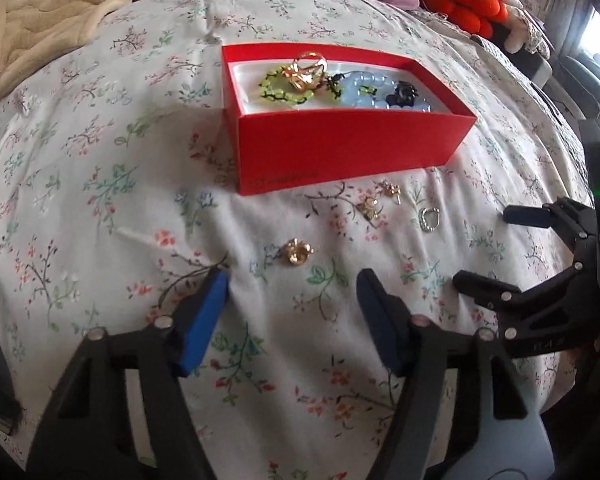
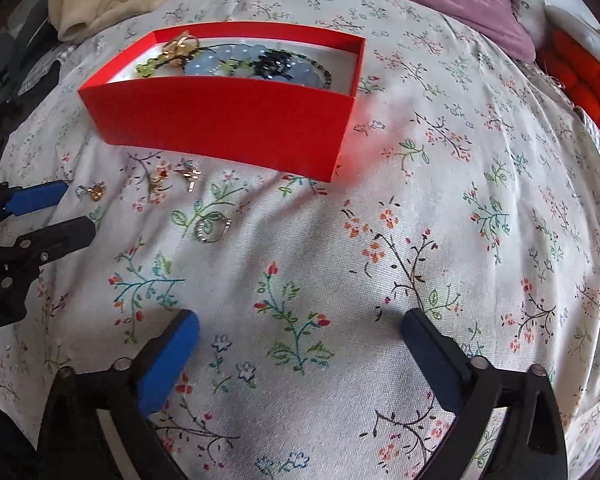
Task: Organize jewelry
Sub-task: 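Grasp the small gold earring with the left tool, then grasp the silver ring with the right tool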
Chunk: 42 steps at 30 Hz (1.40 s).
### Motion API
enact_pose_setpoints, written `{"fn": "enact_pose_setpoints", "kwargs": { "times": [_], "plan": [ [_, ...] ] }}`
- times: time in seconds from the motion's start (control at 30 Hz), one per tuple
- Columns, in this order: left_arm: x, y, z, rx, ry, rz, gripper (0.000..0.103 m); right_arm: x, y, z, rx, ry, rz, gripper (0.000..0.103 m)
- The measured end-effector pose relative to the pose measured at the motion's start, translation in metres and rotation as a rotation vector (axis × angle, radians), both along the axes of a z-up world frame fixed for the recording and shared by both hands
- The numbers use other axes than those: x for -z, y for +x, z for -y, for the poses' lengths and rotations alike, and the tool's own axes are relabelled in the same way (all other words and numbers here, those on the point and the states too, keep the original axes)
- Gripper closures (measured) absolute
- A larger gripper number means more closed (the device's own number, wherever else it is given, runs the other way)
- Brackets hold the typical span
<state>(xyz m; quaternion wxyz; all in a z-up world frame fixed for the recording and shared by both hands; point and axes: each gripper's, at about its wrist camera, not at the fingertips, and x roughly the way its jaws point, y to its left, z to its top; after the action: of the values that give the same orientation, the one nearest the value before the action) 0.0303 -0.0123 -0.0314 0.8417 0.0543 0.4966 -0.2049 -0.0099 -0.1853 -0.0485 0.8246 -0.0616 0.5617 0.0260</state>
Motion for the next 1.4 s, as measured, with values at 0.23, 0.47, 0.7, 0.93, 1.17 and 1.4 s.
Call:
{"fn": "enact_pose_setpoints", "kwargs": {
  "times": [0.23, 0.47, 0.7, 0.93, 1.17, 1.4],
  "plan": [
    [-0.001, 0.006, 0.002, 0.003, -0.047, -0.005, 0.063, -0.002, 0.001, 0.002, 0.010, 0.004, -0.006, 0.000],
    [0.002, 0.003, 0.014, 0.030, -0.025, -0.005, 0.086, -0.003, 0.003, 0.001, 0.015, 0.004, -0.014, 0.000],
    [-0.001, 0.002, 0.011, 0.028, -0.016, -0.005, 0.086, -0.004, 0.011, 0.002, 0.028, 0.022, -0.041, 0.000],
    [-0.011, 0.002, -0.005, -0.014, -0.017, -0.017, 0.086, -0.009, 0.025, -0.003, 0.013, 0.076, -0.028, 0.002],
    [-0.008, -0.002, -0.018, -0.026, -0.002, -0.039, 0.086, -0.010, 0.036, -0.025, -0.051, 0.041, 0.012, 0.024],
    [-0.010, -0.004, -0.020, -0.018, -0.002, -0.045, 0.086, -0.009, 0.043, -0.035, -0.075, 0.054, 0.020, 0.041]
  ]
}}
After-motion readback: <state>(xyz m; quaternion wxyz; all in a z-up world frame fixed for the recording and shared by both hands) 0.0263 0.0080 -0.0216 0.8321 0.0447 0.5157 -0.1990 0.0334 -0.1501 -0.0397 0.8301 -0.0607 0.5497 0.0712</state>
